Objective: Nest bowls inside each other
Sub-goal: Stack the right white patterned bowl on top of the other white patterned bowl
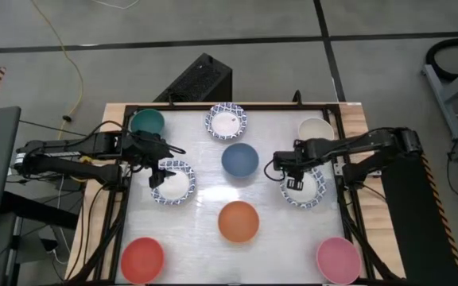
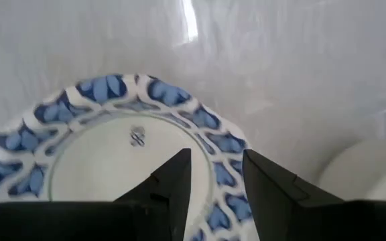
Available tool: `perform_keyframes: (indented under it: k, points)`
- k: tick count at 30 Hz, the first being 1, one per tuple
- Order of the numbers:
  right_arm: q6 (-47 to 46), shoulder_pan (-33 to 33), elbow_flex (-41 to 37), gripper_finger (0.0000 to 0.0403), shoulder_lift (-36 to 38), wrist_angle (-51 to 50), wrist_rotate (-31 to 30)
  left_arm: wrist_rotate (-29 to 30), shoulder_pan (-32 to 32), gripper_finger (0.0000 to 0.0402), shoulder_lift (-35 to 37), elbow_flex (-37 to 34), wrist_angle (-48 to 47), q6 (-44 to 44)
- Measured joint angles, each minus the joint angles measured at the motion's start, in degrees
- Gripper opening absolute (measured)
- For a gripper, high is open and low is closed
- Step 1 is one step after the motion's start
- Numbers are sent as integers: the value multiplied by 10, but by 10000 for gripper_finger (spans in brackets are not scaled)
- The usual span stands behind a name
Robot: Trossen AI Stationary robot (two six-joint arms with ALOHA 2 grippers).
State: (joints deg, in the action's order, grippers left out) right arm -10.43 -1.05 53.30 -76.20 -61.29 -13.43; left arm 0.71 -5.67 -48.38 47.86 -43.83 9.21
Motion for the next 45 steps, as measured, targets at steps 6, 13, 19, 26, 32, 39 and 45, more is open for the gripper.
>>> perform_keyframes:
  k: [6, 13, 19, 26, 32, 39, 45]
  points:
    - [103, -13, 24, 154, 0, -19, -1, 0, 0, 320, 0, 0, -5, 0]
    - [99, -69, 25, 165, 0, -19, 4, 0, 0, 320, 0, 0, -6, 0]
    - [110, -83, 25, 222, 0, -18, 14, 0, 0, 320, 0, 0, -11, 0]
    - [139, -85, 25, 269, 0, -2, 33, 0, 0, 320, 0, 0, -20, 0]
    - [152, -84, 25, 269, -34, 14, 48, 0, 0, 320, 0, 0, -20, 0]
    - [197, -84, 24, 269, -112, -2, 60, -1, 0, 320, 0, 0, -24, 0]
    - [214, -84, 24, 269, -153, -5, 60, -1, 0, 320, 0, 0, -24, -9]
